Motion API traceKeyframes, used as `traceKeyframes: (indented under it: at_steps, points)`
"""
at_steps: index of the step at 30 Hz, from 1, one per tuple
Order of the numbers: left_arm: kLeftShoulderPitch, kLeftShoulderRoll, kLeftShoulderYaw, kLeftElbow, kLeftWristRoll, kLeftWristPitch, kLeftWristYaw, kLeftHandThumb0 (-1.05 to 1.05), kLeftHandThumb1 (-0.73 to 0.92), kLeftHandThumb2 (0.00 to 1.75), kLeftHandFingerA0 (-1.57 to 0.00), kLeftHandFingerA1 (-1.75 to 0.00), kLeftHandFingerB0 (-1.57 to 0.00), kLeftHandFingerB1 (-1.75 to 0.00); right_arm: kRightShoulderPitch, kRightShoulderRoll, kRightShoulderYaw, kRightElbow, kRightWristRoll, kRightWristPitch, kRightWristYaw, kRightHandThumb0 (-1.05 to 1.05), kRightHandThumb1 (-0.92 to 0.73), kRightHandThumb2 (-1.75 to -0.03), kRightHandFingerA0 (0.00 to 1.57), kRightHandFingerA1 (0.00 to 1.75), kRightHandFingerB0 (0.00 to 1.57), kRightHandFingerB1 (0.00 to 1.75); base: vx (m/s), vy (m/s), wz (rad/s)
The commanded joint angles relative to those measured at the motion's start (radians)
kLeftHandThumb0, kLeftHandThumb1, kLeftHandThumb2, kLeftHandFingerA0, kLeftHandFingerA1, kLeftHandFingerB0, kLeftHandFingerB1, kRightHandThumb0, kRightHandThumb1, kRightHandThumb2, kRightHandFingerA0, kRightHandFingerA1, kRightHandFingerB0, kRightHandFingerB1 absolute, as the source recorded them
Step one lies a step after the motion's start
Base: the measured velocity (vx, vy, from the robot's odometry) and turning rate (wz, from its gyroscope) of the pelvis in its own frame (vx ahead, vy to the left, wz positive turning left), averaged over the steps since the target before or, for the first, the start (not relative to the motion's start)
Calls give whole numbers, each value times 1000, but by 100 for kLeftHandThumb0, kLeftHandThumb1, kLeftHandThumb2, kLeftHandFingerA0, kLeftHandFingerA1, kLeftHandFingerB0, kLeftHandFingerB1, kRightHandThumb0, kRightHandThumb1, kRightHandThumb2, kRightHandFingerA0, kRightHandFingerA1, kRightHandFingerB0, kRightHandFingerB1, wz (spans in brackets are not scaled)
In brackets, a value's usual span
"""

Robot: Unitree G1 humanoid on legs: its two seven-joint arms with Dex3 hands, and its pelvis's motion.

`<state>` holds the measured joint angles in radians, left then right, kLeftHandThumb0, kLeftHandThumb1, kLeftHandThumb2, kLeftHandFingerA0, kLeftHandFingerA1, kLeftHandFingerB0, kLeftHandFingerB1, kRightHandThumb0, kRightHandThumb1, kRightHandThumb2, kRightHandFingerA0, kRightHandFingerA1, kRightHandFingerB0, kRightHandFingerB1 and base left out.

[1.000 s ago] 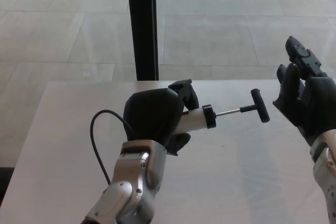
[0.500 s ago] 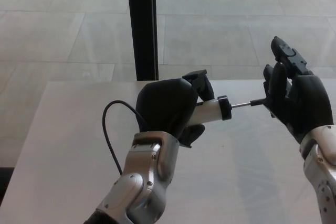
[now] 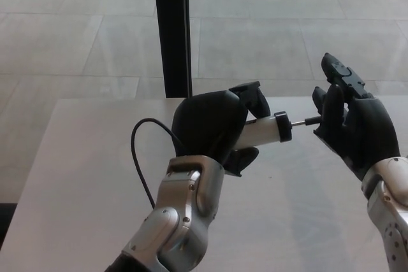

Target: The robot uses its left hand to lift the air pump kept on the middle of the desk and use the right hand to compress the handle

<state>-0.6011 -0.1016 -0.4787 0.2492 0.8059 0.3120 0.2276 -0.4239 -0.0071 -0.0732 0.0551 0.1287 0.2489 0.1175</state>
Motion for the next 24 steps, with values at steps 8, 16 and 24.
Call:
traceKeyframes:
  at_steps: [8, 16, 24]
  points:
    - [-61, 18, -34, 59, 30, 18, -15, -22, 73, 72, -93, -154, -86, -94, 5, -21, 51, -70, -12, 15, 22, -105, -92, -90, 0, 0, 0, 0, 0, 0, 0]
    - [-87, 20, -42, 87, 37, 22, 11, -29, 51, 94, -122, -134, -84, -92, 10, -35, 73, -117, -21, 89, 12, -105, -92, -87, 0, 0, 0, 0, 0, 0, 0]
    - [-142, 15, -76, 130, 79, 104, -36, -31, 45, 89, -117, -133, -80, -99, -7, -27, 91, -154, -58, 186, -44, -104, -82, -131, 0, 14, 0, 5, 0, 0, 0]
